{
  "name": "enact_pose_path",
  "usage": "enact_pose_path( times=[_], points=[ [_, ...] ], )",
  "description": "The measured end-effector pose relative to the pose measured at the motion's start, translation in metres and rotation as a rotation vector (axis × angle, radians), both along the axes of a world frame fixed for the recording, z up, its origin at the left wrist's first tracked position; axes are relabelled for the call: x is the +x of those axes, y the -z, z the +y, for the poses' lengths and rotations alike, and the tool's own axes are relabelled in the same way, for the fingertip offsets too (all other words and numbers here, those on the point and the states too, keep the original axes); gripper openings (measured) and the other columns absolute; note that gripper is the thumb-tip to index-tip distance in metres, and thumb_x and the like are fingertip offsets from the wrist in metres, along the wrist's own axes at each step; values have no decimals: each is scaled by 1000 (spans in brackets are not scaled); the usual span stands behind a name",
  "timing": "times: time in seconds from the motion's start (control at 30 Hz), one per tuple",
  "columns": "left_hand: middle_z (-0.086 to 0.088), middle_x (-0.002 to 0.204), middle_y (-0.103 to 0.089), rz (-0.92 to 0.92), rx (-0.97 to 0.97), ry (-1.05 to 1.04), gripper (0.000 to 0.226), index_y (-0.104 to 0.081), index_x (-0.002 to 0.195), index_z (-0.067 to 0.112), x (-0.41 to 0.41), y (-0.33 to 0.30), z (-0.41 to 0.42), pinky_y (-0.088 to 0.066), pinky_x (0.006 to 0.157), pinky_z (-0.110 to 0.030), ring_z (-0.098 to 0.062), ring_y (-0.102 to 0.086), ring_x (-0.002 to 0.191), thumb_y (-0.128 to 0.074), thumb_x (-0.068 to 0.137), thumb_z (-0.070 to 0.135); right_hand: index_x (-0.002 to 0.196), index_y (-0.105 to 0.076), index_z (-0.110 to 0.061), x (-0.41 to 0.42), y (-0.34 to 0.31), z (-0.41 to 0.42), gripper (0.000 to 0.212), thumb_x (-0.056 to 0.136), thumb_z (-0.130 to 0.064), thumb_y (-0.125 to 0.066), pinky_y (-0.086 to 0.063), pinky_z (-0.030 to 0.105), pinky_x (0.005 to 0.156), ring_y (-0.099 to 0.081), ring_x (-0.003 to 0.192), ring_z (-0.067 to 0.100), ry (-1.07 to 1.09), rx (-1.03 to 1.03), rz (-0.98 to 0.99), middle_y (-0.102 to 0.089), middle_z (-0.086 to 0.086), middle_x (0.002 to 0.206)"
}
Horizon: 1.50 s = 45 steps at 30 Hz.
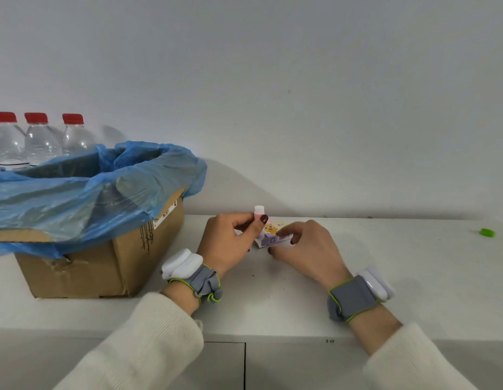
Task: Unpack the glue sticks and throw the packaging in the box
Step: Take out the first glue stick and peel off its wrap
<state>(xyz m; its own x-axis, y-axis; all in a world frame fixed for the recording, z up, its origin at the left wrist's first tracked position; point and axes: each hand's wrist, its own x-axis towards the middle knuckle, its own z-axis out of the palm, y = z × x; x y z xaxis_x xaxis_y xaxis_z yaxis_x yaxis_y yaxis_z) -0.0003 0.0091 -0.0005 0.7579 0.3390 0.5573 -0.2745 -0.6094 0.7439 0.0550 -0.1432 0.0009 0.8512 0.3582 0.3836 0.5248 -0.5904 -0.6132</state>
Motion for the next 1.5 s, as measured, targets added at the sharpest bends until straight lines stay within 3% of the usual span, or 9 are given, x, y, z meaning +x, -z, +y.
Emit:
enact_pose_path(
  times=[0.07,0.13,0.33,0.6,0.87,1.07,1.2,1.33,1.5],
  points=[
    [2,73,-72,-14,17,-19,23,-76,73,25,0,-1,1,-58,62,-36,-10,-64,68,-64,86,39,99,-66,-23,-3,-2,2,42,64,-39,-82,-39,15,66,-57,88,12,-109,81,6,-59,-3,89],
    [-2,76,-67,-32,48,-8,21,-76,73,24,0,-1,0,-47,61,-22,-4,-57,67,-65,85,36,91,-63,-21,-6,-2,5,42,61,-41,-84,-38,9,56,-53,68,-2,-189,159,45,-61,-7,83],
    [-10,88,-60,-37,51,61,15,-78,85,20,-4,-7,-5,-38,58,-17,-19,-60,78,-65,86,28,76,-72,-20,-2,-1,4,17,76,-36,-76,-34,8,46,-47,44,-1,-236,334,81,-65,-8,60],
    [-16,92,-59,-62,4,131,22,-77,94,9,-7,-10,-4,-49,77,-48,-30,-60,89,-59,90,23,91,-77,-18,-5,-3,3,15,89,-29,-67,-41,5,59,-55,56,-7,-478,373,323,-71,-12,73],
    [-3,87,-59,-55,-76,246,28,-76,86,23,-11,-14,-6,-50,86,-40,-24,-62,94,-54,85,39,97,-76,-25,-12,-6,2,13,86,-27,-70,-48,15,75,-63,84,5,-615,364,399,-73,10,105],
    [-12,93,-64,-73,-76,257,31,-74,73,20,-9,-15,-5,-47,91,-35,-23,-63,95,-51,89,34,88,-76,-22,-9,-6,3,19,80,-39,-75,-37,5,48,-49,51,-2,-417,422,373,-66,-17,61],
    [-17,94,-60,-71,-56,224,33,-75,85,4,-7,-13,-4,-46,89,-39,-30,-61,93,-51,94,25,90,-75,-17,-7,-6,2,20,82,-36,-73,-39,8,50,-52,56,4,-400,446,383,-69,-8,72],
    [-17,95,-59,-72,-63,223,32,-74,91,8,-6,-15,-4,-48,86,-38,-25,-62,90,-49,93,28,96,-74,-18,-9,-7,3,18,92,-31,-62,-41,13,57,-55,60,2,-487,393,381,-69,-16,70],
    [-8,91,-58,-62,-61,264,32,-74,92,10,-5,-13,-5,-48,84,-33,-22,-63,90,-48,93,28,91,-77,-25,-10,-6,3,17,78,-36,-74,-42,11,60,-55,63,1,-541,388,378,-68,-16,74]
  ],
)
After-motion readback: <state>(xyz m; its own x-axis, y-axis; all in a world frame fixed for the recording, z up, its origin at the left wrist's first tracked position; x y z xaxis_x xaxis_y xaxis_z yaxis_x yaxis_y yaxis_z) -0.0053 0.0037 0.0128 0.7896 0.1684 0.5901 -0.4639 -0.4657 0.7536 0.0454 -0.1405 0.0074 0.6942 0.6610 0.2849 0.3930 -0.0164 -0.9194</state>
